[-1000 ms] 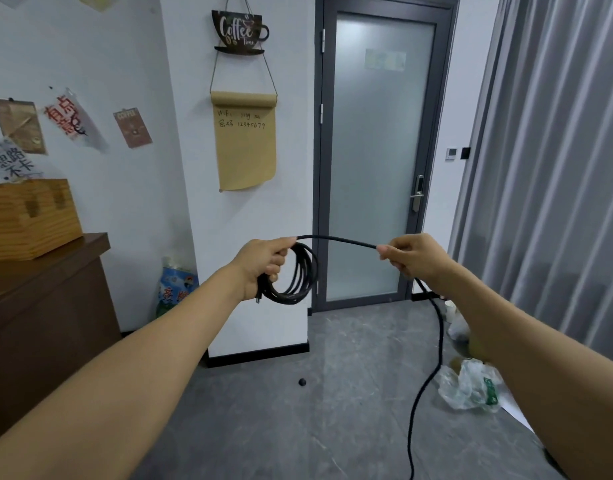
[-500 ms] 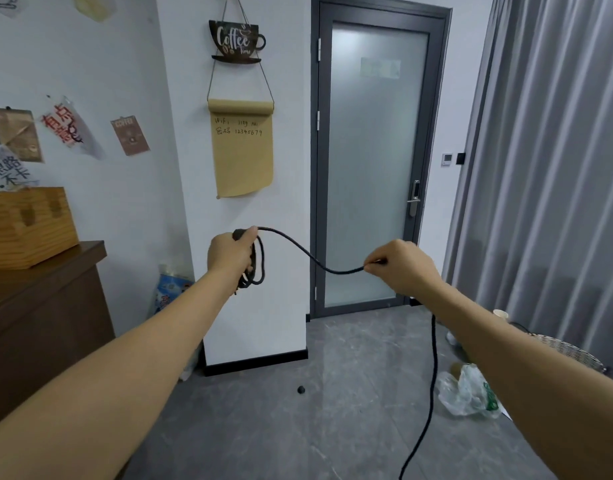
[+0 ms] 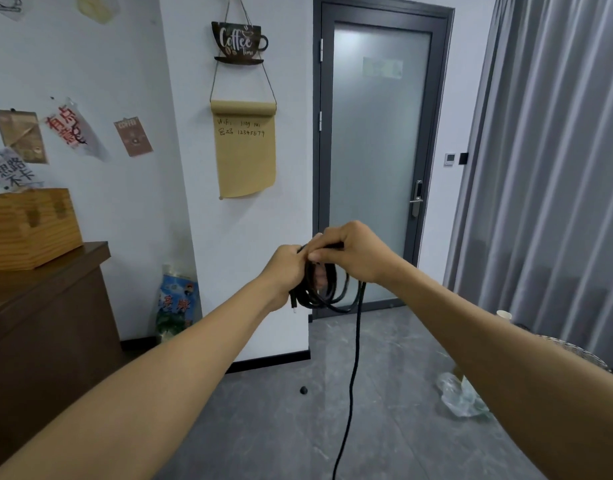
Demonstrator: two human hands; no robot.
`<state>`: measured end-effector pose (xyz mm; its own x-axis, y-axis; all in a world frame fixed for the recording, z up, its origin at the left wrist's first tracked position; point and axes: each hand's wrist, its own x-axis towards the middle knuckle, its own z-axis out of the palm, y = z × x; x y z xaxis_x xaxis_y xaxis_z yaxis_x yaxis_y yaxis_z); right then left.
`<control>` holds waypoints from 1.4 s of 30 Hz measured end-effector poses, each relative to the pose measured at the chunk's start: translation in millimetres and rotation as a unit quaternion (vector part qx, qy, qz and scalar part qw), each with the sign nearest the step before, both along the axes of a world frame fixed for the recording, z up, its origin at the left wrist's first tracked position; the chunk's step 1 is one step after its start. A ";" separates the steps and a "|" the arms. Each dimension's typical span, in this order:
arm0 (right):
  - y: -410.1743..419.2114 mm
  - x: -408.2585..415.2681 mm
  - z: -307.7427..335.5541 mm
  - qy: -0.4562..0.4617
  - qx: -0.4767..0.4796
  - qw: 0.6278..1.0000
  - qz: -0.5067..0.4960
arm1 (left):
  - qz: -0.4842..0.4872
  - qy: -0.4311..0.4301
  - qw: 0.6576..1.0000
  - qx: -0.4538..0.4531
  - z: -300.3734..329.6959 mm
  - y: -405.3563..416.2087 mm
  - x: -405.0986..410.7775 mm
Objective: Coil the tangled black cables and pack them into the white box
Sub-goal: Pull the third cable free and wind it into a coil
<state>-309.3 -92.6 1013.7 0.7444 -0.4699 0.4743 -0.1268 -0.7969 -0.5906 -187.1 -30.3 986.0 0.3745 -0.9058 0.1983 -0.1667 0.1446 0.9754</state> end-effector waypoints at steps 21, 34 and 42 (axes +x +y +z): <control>-20.9 -9.6 -12.4 -0.092 0.164 0.976 -0.108 | -0.112 0.172 0.978 0.049 -1.7 1.7 -17.2; -41.9 -34.5 -36.4 -0.059 0.240 0.950 -0.193 | 0.097 0.239 0.966 0.020 -11.2 4.0 40.2; -50.9 -45.5 -44.9 -0.029 0.132 0.953 -0.271 | 0.263 0.233 0.936 0.013 -5.3 9.7 73.3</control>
